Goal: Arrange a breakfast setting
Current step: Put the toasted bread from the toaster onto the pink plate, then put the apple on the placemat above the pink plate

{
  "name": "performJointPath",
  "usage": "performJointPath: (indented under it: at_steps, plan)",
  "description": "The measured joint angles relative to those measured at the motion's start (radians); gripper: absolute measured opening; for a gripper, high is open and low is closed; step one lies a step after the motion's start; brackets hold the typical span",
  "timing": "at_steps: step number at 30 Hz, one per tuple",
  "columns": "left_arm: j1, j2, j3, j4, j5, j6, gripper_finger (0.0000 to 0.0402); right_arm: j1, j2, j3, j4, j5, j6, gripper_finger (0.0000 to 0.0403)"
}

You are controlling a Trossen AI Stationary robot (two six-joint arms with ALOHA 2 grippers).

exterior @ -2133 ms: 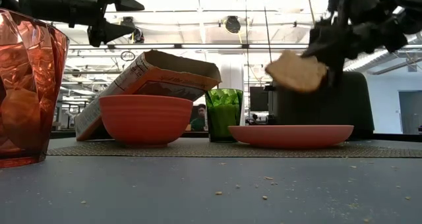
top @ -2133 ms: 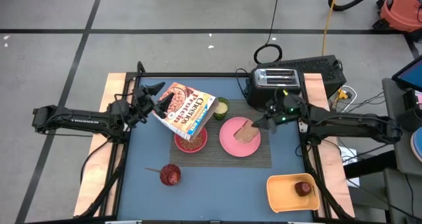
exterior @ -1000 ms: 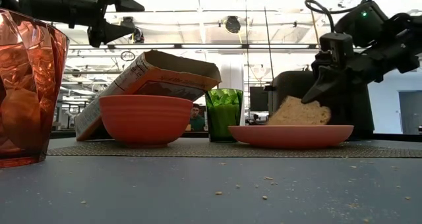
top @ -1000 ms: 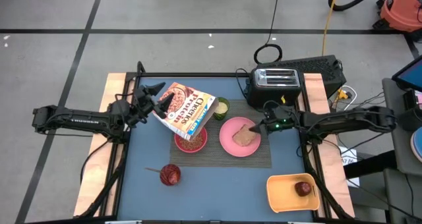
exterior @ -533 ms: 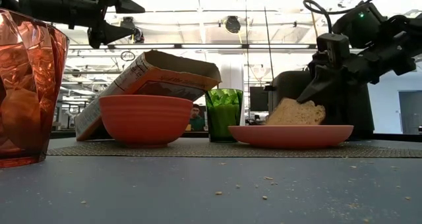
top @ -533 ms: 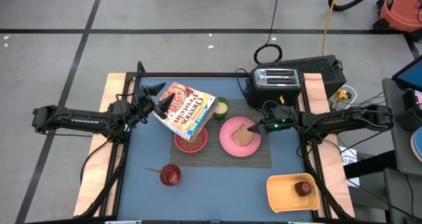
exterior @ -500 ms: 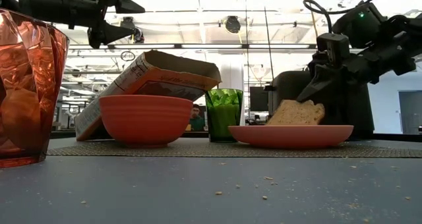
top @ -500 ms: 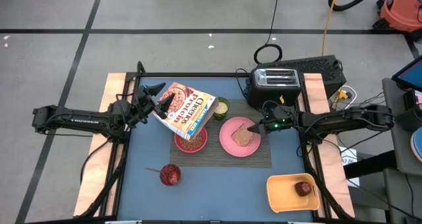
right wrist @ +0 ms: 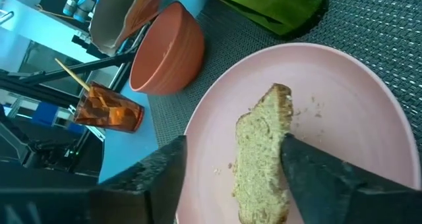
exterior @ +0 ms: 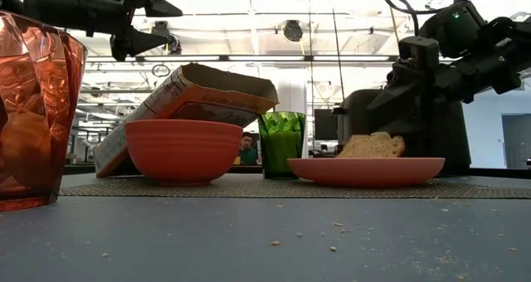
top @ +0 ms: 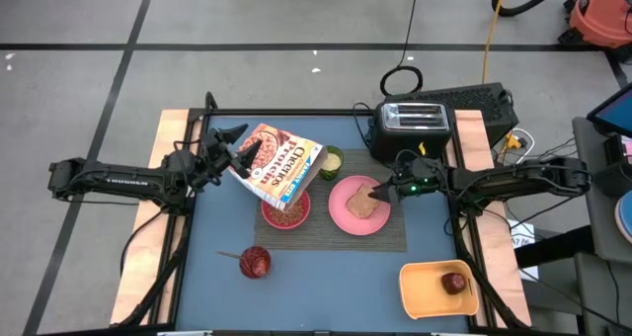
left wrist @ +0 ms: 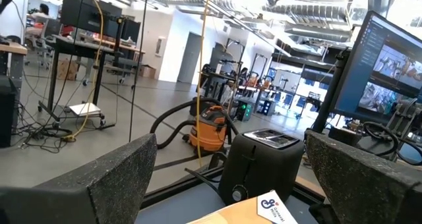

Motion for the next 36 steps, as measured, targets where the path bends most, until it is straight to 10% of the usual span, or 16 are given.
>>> performJointPath:
  at_steps: [25,36]
  plan:
    - [0.0,0.0,0.0,0.0,0.0,0.0,0.0395,0.077,-0.159,0.056,0.27,-0.157,-0.232,0.026]
    - [0.0,0.0,0.0,0.0,0.0,0.0,0.0395,0.36,-0.134,0.539,-0.683,0.057,-0.472,0.026]
